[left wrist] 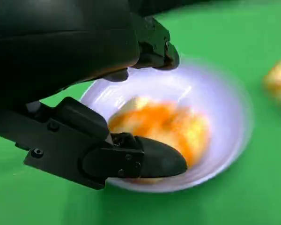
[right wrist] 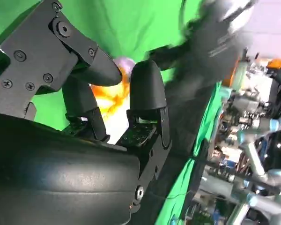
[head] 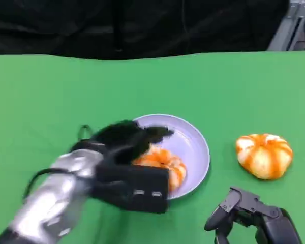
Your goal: Grasp the bread from the table and place it into the plate.
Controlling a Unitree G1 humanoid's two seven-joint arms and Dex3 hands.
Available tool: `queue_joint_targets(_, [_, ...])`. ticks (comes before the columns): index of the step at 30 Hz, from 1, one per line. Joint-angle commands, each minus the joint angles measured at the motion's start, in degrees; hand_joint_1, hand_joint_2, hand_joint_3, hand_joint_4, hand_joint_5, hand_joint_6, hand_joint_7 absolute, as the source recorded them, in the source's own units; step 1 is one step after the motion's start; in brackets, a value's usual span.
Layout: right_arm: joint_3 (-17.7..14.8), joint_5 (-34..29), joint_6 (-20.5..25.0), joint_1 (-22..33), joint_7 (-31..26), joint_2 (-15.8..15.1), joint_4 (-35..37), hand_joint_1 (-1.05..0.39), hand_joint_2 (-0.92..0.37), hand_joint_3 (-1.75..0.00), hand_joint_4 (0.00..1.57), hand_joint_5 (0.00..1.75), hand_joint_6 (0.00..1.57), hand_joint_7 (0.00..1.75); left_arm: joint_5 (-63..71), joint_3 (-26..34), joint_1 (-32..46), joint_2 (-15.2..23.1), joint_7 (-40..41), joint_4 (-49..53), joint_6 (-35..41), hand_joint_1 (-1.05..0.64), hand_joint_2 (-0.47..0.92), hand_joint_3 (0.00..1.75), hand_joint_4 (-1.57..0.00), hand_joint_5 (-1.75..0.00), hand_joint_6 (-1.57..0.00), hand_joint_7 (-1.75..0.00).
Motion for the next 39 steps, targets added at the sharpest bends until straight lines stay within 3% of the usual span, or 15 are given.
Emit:
queue_joint_targets(1, [-0.1,-0.1,0.2,0.1,-0.3,-0.4,-0.2,-0.12,-0.24,-1.51,0.74,1.67,0.74,1.48,-4.7,4.5,4.3,1.9,1.0,-3.5,-1.1,-0.77,0.92,0.41,0.00,-0.70,-0.14,-0.14])
queue_joint_targets(4, [-0.1,0.1,0.4,0.1,-0.2,-0.4,-0.3,-0.12,-0.24,-1.52,0.74,1.67,0.74,1.49,-12.7,9.7,9.8,1.1,3.5,-5.2,-5.6,-0.70,0.92,0.35,-0.06,-0.78,-0.21,-0.18])
queue_joint_targets(5, [-0.1,0.2,0.4,0.1,-0.2,-0.5,-0.3,-0.12,-0.24,-1.52,0.74,1.68,0.74,1.49,-15.1,11.2,11.3,0.7,5.0,-4.8,-8.3,-0.64,0.92,0.30,-0.18,-0.84,-0.33,-0.23])
queue_joint_targets(7, [-0.1,0.3,0.3,0.1,-0.1,-0.5,-0.3,-0.11,-0.23,-1.53,0.74,1.68,0.74,1.49,-17.7,12.8,12.9,0.3,6.5,-4.1,-11.7,-0.61,0.92,0.27,-0.24,-0.88,-0.40,-0.26])
queue_joint_targets(15, [-0.1,0.3,0.3,0.1,-0.2,-0.5,-0.3,-0.11,-0.23,-1.53,0.74,1.68,0.74,1.50,-18.1,13.2,13.0,0.3,6.7,-3.1,-13.6,-0.60,0.92,0.26,-0.27,-0.88,-0.43,-0.26])
queue_joint_targets(16, [-0.2,0.3,0.4,0.0,-0.1,-0.6,-0.2,-0.11,-0.23,-1.53,0.74,1.68,0.74,1.50,-24.8,16.5,17.2,-2.4,8.4,-2.1,-18.9,-0.60,0.92,0.26,-0.27,-0.87,-0.43,-0.26])
queue_joint_targets(17, [-0.3,0.3,0.4,0.0,-0.1,-0.6,-0.1,-0.13,-0.23,-1.52,0.74,1.68,0.74,1.49,-29.9,19.0,20.3,-4.4,9.6,-1.3,-23.0,-0.39,0.88,0.31,-0.49,-1.11,-0.62,-0.56])
queue_joint_targets(19, [-0.6,0.5,0.1,-0.1,0.0,-0.9,0.0,-0.14,-0.22,-1.52,0.74,1.68,0.74,1.49,-37.7,22.6,28.3,-7.7,11.0,-3.3,-25.2,-0.28,0.79,0.48,-0.60,-1.24,-0.62,-0.91])
queue_joint_targets(21, [-0.9,0.8,-0.2,-0.2,0.2,-1.2,0.0,-0.12,-0.24,-1.52,0.75,1.67,0.74,1.49,-41.2,24.0,34.5,-9.2,11.3,-7.2,-22.3,0.01,0.49,1.24,-0.80,-1.64,-0.77,-1.40])
queue_joint_targets(22, [-0.9,0.8,-0.3,-0.2,0.3,-1.3,-0.1,-0.11,-0.24,-1.53,0.75,1.67,0.74,1.49,-42.0,24.3,35.9,-9.6,11.2,-8.3,-21.5,0.05,0.43,1.36,-0.82,-1.69,-0.79,-1.47])
queue_joint_targets(25, [-1.4,1.2,-0.5,-0.1,0.4,-1.7,0.0,-0.11,-0.24,-1.53,0.75,1.67,0.74,1.48,-42.5,24.3,36.5,-10.6,10.9,-8.3,-21.0,0.09,0.38,1.48,-0.85,-1.74,-0.81,-1.53])
queue_joint_targets(31, [-2.7,3.3,-1.0,0.6,1.4,-2.5,-0.4,-0.12,-0.23,-1.50,0.76,1.65,0.75,1.46,-43.0,24.2,36.4,-12.6,10.1,-5.5,-23.7,-0.02,0.36,1.47,-0.86,-1.75,-0.78,-1.62])
queue_joint_targets(39, [-2.6,3.8,-0.8,1.0,2.2,-2.4,-0.7,-0.14,-0.25,-1.46,0.73,1.67,0.74,1.45,-43.7,24.5,35.4,-12.5,8.7,-3.1,-25.6,-0.04,0.35,1.47,-0.89,-1.75,-0.80,-1.62])
